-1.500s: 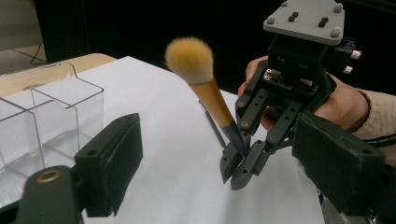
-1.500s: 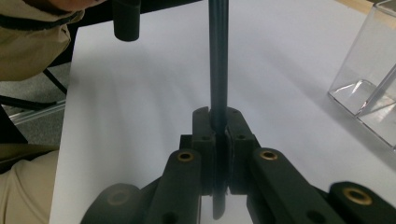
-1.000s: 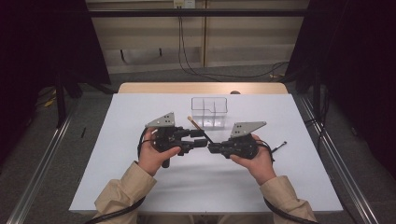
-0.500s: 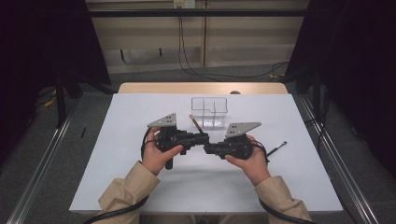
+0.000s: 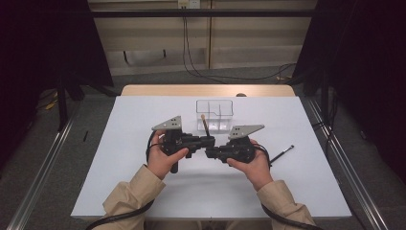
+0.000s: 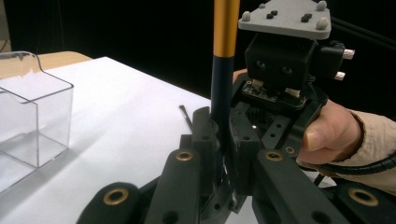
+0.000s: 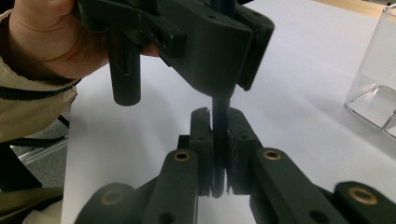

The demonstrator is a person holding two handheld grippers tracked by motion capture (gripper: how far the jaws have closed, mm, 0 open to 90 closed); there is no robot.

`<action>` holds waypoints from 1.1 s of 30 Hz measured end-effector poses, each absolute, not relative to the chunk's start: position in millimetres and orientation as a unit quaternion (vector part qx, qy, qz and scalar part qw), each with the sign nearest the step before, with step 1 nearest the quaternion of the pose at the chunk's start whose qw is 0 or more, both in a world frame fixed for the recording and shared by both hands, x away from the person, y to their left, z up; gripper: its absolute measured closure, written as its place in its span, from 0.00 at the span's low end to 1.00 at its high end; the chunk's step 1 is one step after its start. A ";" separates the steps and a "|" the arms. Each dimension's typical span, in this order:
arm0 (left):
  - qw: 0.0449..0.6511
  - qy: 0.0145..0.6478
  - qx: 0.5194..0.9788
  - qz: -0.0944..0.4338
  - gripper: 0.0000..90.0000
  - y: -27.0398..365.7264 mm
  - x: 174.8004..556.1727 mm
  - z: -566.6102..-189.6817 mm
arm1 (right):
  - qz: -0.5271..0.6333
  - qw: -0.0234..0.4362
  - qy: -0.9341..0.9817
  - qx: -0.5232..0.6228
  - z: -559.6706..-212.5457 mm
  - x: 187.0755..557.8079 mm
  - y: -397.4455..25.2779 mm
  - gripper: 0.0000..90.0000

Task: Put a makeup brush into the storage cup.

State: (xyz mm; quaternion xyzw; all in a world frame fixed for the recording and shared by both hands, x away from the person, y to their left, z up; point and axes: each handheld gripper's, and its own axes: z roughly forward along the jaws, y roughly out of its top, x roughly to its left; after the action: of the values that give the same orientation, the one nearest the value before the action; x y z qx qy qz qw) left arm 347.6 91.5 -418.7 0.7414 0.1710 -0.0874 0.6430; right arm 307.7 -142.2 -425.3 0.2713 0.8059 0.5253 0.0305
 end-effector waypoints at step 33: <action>0.622 0.218 0.752 -0.005 0.93 140.7 335.4 -418.8 | 0.598 0.038 0.758 0.256 -405.3 321.3 -129.4 0.13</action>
State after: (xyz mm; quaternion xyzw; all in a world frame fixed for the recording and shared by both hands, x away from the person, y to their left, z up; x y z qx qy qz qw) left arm 335.4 140.7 -418.8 0.7520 0.2182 -0.0053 0.6219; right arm 321.3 -129.4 -405.3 0.2564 0.7585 0.5979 0.0378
